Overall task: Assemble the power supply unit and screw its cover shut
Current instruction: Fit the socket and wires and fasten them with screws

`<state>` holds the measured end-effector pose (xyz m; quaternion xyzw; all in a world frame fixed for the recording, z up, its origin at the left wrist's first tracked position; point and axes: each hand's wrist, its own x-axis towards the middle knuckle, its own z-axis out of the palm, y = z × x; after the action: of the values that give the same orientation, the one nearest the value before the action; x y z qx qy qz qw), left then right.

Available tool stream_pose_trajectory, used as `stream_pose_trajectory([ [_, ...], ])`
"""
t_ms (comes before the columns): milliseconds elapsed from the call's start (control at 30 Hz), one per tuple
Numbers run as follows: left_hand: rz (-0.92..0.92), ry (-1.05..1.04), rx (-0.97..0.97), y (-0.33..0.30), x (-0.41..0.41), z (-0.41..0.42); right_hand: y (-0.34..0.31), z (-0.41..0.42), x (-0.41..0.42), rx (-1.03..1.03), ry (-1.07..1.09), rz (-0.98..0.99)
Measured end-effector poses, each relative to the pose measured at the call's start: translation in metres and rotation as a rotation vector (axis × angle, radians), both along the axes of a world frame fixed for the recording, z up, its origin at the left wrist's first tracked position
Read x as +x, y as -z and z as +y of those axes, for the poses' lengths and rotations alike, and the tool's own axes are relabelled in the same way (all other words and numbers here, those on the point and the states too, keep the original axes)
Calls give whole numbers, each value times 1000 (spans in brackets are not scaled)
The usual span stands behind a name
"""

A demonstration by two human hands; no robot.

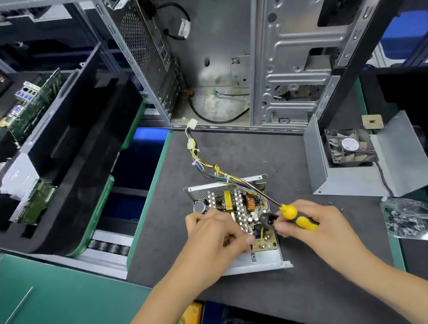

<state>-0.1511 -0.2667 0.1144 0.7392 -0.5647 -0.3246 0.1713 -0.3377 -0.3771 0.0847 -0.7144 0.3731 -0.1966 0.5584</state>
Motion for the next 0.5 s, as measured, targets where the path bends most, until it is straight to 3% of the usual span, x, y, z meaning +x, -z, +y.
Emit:
stream_pose_trajectory([
  [133, -10, -89, -104, 6, -4, 0, -5, 2, -14, 66, -75, 29],
  [333, 10, -153, -263, 9, -6, 1, -45, -25, -1, -49, -57, -51],
  [500, -79, -139, -300, 8, -10, 0, -50, -33, 38, -40, -255, -11],
])
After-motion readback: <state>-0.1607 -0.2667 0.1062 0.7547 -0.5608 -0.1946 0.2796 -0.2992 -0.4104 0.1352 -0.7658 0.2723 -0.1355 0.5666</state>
